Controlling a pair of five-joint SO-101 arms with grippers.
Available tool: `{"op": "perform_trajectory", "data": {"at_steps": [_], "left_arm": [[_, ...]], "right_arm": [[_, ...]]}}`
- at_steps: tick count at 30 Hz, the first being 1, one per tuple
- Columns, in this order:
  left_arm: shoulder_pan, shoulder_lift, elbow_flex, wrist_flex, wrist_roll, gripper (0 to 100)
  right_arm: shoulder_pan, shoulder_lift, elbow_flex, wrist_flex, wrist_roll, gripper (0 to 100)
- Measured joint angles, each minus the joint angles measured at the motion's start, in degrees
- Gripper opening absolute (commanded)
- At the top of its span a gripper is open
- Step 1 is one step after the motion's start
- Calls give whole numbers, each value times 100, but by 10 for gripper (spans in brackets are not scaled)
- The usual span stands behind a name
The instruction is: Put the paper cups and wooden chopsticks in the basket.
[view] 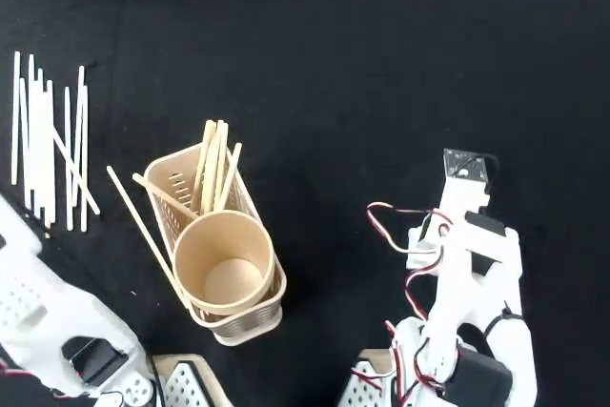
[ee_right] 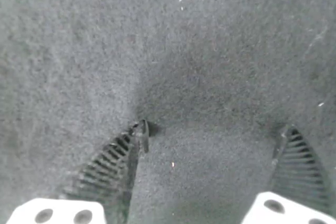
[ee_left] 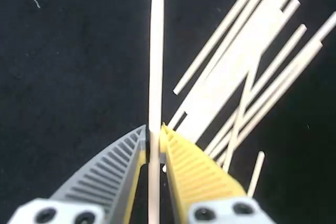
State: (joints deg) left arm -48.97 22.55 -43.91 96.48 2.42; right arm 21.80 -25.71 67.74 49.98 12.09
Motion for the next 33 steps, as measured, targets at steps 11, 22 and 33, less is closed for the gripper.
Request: {"op": "perform_trajectory", "data": {"at_steps": [11,22,33], "left_arm": [[369,-3218,4114,-1916,-26,29],[1046,-7525,7938,-4941,448,29],[3613,-12044,9829,-6734,1046,29]], "right_arm": [[0,0,0,0,0,382],[0,-79,62,-18,0,382],[0,-79,62,-18,0,382]]}}
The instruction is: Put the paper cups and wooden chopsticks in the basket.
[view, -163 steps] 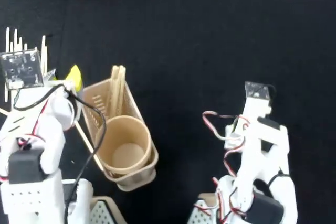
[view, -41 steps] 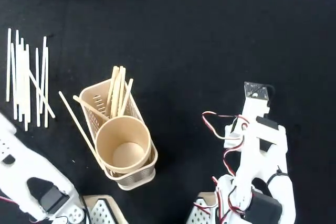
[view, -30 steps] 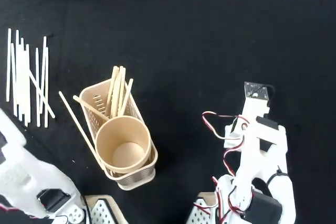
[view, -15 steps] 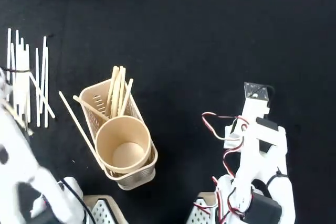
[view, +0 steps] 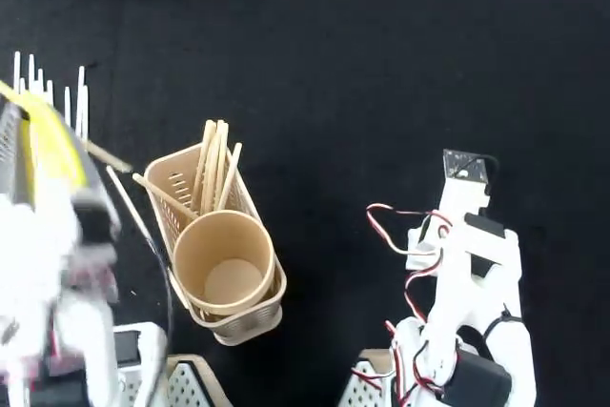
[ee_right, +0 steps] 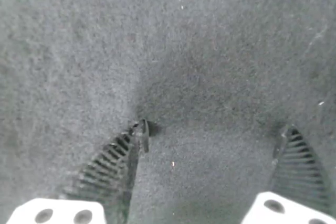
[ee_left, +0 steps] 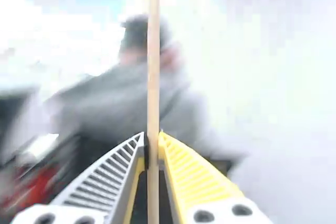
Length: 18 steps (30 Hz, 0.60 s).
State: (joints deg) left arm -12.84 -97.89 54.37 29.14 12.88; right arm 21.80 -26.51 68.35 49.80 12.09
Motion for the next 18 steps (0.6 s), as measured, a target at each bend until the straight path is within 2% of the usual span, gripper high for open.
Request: {"op": "perform_trajectory", "data": {"at_steps": [4,8,14,18], "left_arm": [[1073,-536,-141,-123,9,29],[1600,-519,-158,211,18,29],[1864,-527,-149,774,9,29],[1855,-527,396,826,-387,29]], "right_arm": [[0,0,0,0,0,382],[0,0,0,0,0,382],[0,0,0,9,0,382],[0,0,0,9,0,382]]}}
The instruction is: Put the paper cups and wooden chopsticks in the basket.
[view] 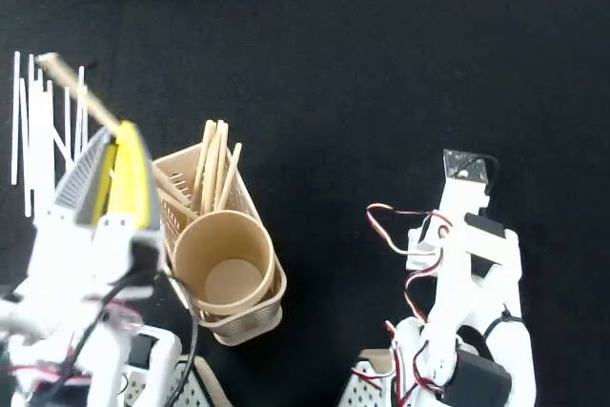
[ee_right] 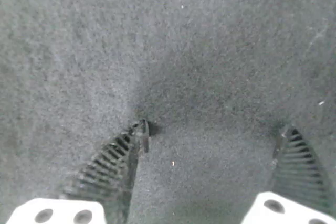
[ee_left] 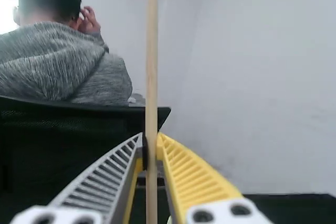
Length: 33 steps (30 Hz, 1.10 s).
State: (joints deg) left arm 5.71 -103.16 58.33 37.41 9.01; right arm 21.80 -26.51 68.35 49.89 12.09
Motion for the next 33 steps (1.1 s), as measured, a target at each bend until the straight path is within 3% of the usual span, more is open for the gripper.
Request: {"op": "perform_trajectory", "data": {"at_steps": [9,14,25,33], "left_arm": [[-123,0,1055,-624,-290,37],[-141,0,1187,-589,-334,179],[-193,0,-105,1547,-343,192],[-1785,747,-1310,2796,-229,193]], "right_arm": [[0,0,0,0,0,382],[0,0,0,0,0,382],[0,0,0,0,0,382],[0,0,0,0,0,382]]}}
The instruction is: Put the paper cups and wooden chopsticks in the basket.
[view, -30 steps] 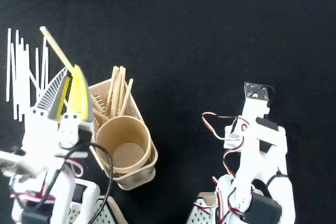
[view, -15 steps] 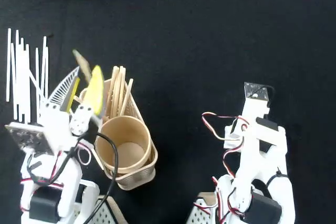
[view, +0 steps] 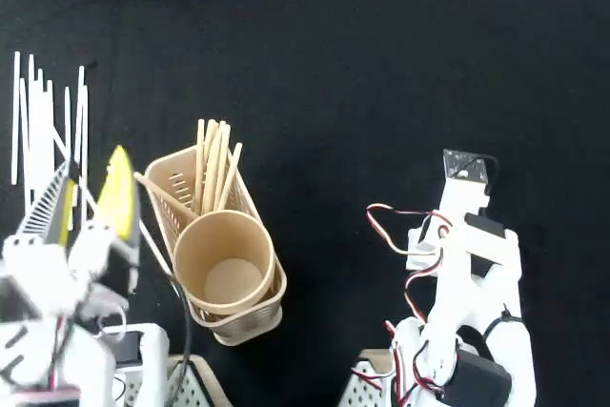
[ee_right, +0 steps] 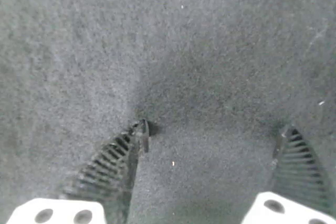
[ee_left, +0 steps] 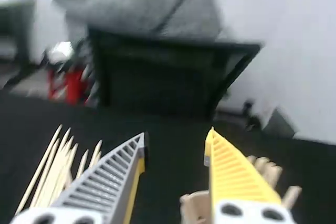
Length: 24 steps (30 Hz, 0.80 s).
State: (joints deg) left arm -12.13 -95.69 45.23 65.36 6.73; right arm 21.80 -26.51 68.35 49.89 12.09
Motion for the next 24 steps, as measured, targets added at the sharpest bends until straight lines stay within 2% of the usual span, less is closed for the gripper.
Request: {"op": "perform_trajectory", "data": {"at_steps": [8,15,24], "left_arm": [[-1116,3525,-1099,879,35,193],[-1776,6435,-1829,818,62,193],[-1864,8589,-2163,686,62,188]], "right_arm": [[0,0,9,0,0,382],[0,0,9,0,0,382],[0,0,9,0,0,382]]}}
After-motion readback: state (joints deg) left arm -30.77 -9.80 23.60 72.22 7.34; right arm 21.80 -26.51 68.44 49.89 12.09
